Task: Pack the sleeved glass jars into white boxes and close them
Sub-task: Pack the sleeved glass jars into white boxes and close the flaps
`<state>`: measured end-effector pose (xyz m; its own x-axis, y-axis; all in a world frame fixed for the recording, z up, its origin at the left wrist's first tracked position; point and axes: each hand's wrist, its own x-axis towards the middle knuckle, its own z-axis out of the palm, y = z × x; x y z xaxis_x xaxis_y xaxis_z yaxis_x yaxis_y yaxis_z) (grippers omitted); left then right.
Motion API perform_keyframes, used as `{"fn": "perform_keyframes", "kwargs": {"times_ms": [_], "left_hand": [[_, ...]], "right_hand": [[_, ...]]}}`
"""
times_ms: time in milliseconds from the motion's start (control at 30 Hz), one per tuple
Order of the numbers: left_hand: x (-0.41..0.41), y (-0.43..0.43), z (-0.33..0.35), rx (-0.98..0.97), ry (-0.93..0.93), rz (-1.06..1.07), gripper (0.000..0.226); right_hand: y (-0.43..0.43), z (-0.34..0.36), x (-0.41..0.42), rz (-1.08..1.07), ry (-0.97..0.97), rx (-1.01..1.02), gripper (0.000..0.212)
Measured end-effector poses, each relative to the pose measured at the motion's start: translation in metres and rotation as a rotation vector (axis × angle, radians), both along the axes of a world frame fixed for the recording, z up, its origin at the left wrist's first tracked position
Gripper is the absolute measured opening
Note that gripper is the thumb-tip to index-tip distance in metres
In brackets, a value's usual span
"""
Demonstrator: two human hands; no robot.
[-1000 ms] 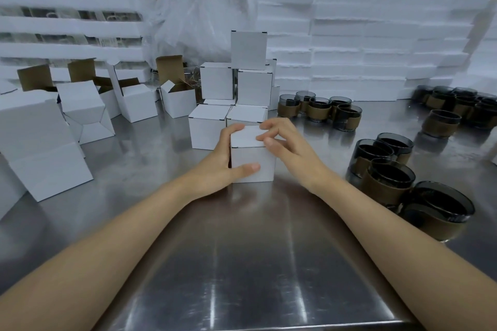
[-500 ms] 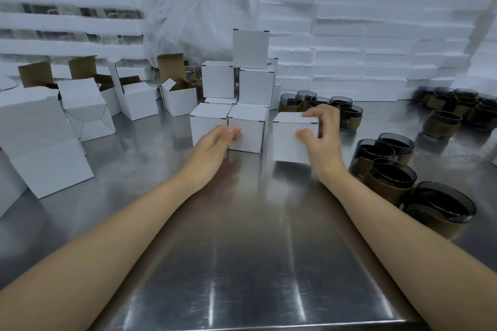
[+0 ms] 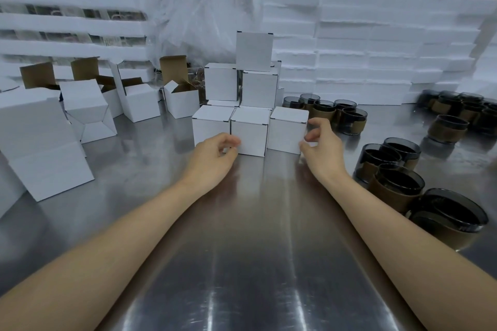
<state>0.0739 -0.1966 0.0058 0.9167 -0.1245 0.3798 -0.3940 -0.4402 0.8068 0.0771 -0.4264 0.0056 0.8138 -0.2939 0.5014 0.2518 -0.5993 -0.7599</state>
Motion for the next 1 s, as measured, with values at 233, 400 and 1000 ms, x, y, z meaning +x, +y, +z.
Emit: {"fn": "perform_keyframes", "kwargs": {"times_ms": [233, 400, 1000], "left_hand": [[0.004, 0.004, -0.001, 0.058, -0.062, 0.028, 0.027], [0.009, 0.024, 0.017, -0.122, -0.172, 0.25, 0.026], [0.016, 0.118, 0.051, 0.888, 0.115, 1.039, 0.042]], "right_hand": [[-0.001, -0.001, -0.001, 0.003, 0.103, 0.071, 0.025], [0.001, 0.001, -0.003, 0.039, 0.15, 0.117, 0.038], [0.002, 0.001, -0.003, 0.044, 0.168, 0.051, 0.044]]}}
